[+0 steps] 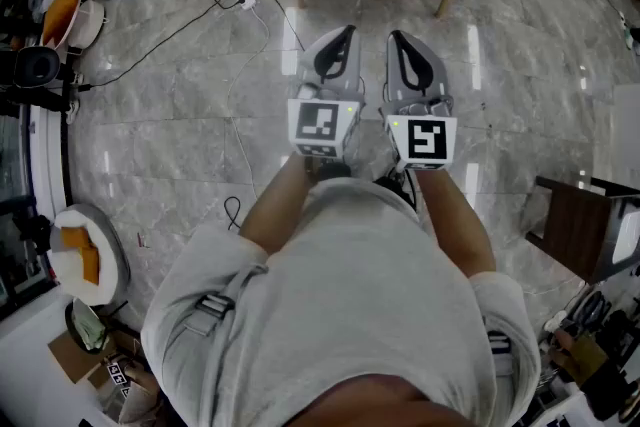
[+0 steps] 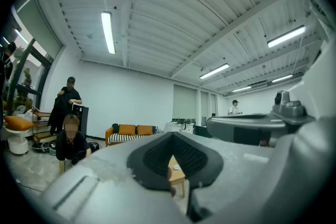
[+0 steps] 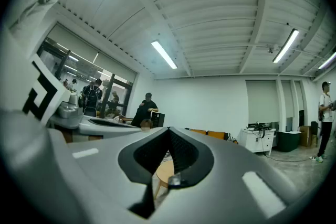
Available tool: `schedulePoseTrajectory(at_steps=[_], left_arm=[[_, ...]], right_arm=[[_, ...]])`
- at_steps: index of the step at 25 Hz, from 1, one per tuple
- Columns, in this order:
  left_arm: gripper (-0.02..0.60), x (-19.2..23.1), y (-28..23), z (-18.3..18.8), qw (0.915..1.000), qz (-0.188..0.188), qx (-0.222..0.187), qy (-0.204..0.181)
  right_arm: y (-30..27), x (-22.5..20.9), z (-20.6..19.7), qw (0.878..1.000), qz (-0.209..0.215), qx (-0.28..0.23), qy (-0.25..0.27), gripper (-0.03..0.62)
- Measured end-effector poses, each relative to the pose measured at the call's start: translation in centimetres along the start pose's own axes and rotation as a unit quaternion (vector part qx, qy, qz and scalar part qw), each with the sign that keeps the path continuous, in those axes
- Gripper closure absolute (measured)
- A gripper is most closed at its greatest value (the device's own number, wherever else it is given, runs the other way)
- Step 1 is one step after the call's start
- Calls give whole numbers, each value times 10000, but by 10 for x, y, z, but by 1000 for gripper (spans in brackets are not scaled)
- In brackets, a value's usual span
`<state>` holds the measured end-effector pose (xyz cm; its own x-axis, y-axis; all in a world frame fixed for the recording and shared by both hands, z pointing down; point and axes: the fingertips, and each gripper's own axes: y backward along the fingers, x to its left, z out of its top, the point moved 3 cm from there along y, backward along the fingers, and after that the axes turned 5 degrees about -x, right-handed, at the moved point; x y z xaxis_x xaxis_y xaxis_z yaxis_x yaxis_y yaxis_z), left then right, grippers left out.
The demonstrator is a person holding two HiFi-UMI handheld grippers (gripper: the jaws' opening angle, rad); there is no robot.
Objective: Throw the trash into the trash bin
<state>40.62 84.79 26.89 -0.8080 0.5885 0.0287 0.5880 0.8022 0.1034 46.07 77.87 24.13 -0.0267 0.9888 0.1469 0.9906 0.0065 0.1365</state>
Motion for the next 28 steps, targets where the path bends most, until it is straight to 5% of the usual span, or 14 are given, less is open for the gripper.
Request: schedulePoseTrajectory(at_steps=[17, 28], left_arm=[[561, 96, 0, -21, 9995, 63, 179, 233], [563, 128, -126, -71, 9981, 308, 498, 181]], right_arm=[[-75, 60, -22, 9998, 152, 119, -70, 586], [-179, -24, -85, 9983, 450, 286, -222, 586]])
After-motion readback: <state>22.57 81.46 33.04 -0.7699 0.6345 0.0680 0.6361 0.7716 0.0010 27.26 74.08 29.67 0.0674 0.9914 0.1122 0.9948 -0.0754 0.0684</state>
